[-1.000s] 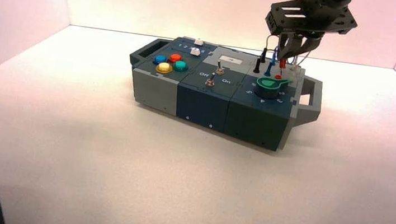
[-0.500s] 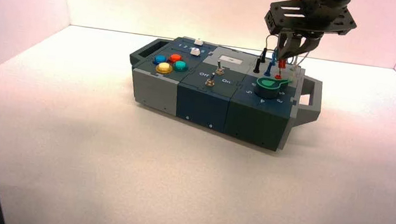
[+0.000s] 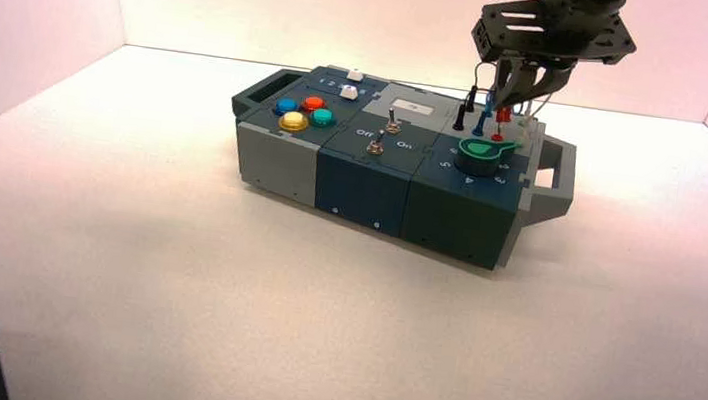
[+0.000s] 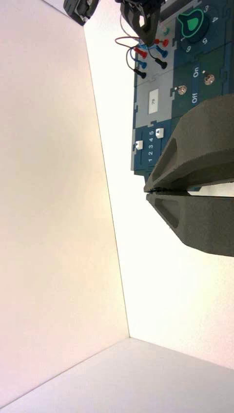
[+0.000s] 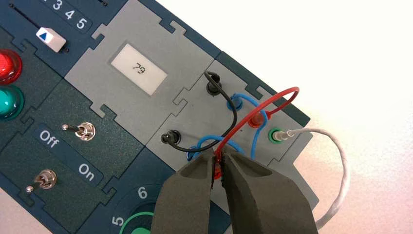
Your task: Insert the red wire.
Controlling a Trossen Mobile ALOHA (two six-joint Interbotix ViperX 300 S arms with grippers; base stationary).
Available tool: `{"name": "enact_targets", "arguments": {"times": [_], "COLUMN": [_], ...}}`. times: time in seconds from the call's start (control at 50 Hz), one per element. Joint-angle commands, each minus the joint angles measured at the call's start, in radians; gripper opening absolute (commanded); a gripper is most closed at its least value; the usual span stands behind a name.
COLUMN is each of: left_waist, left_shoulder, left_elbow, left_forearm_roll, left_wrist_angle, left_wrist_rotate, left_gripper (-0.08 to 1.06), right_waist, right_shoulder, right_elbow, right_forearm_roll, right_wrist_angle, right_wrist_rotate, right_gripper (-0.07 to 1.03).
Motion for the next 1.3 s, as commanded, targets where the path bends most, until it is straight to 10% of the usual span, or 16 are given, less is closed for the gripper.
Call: {"name": "enact_targets", "arguments": {"times": [0.02,1.3], "left_waist": [0.006,0.006], "left_shoulder": [0.003,-0.002], "left_elbow": [-0.034,-0.034], "left_forearm_roll": [-0.002,-0.002], "left_wrist_angle": [-0.015,-0.017], "left_wrist_rotate": [-0.002,0.000], "left_gripper": [-0.03,-0.03], "right_waist": [0.011,0.014], "right_shoulder": [-0.009,-0.012], "right_elbow": [-0.014,0.051], "right_forearm_roll": [0.006,0.011], "right_wrist_angle": [-0.005,-0.014], "right_wrist_rotate": [0.006,0.006], "right_gripper": [-0.02,-0.02]}}
